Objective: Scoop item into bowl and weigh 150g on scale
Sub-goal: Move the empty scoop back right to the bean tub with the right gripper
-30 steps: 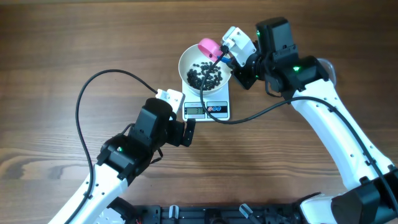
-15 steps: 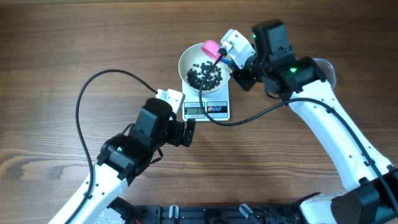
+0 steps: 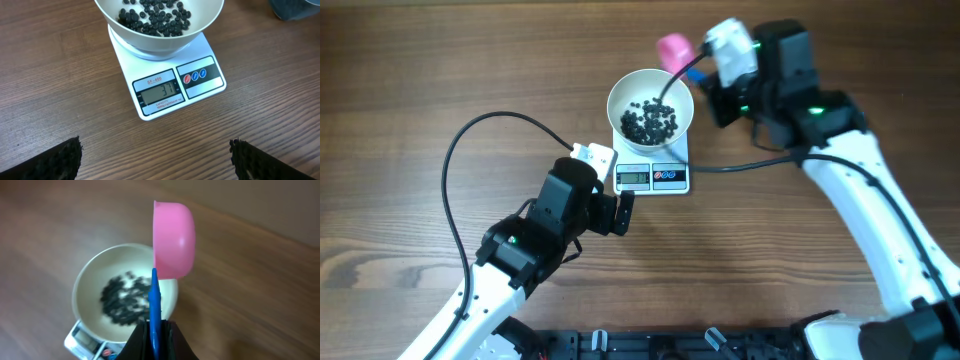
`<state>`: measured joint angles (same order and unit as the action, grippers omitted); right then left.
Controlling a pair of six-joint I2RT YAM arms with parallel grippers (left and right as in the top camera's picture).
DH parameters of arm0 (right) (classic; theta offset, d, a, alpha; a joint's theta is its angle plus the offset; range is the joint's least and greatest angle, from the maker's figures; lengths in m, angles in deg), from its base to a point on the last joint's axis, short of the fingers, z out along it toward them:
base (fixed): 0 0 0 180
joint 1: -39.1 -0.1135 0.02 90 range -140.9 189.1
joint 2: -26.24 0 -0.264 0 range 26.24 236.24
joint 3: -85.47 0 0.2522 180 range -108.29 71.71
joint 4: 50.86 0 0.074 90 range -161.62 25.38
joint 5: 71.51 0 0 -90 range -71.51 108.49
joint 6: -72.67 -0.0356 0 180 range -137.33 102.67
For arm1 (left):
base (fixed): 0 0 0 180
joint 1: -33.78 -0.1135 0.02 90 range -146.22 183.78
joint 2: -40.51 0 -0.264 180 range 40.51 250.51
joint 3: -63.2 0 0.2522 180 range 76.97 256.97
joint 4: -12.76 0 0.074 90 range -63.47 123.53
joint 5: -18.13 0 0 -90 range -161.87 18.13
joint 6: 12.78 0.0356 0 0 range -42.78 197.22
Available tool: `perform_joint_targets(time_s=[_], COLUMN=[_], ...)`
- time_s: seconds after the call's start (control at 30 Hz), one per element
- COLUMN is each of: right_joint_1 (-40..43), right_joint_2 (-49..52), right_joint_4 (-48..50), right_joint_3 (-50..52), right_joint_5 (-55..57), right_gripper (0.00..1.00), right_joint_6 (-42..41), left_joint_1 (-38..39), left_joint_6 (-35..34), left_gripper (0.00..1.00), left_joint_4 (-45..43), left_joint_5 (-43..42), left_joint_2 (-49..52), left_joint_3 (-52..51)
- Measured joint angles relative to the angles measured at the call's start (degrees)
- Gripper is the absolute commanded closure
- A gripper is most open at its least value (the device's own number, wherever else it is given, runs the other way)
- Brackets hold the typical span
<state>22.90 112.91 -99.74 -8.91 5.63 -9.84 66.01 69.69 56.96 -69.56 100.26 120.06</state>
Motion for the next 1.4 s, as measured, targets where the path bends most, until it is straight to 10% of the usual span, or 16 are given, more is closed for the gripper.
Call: perform_joint_targets(time_s=[0.47, 1.4], right_joint_1=[26.8, 28.9], right_joint_2=[-5.0, 8.1], right_joint_4=[-15.5, -21.0], right_joint_3=[0.0, 0.0], right_joint_5=[1.7, 12.1], right_gripper=[0.96, 0.96], right_joint_6=[3.5, 6.8], left_joint_1=[0.0, 0.0], left_joint_6=[0.0, 0.0], left_gripper=[0.00, 0.00], left_joint_4=[0.0, 0.0], left_joint_5=[0.0, 0.0], left_joint_2=[0.0, 0.0], left_joint_3=[0.0, 0.0])
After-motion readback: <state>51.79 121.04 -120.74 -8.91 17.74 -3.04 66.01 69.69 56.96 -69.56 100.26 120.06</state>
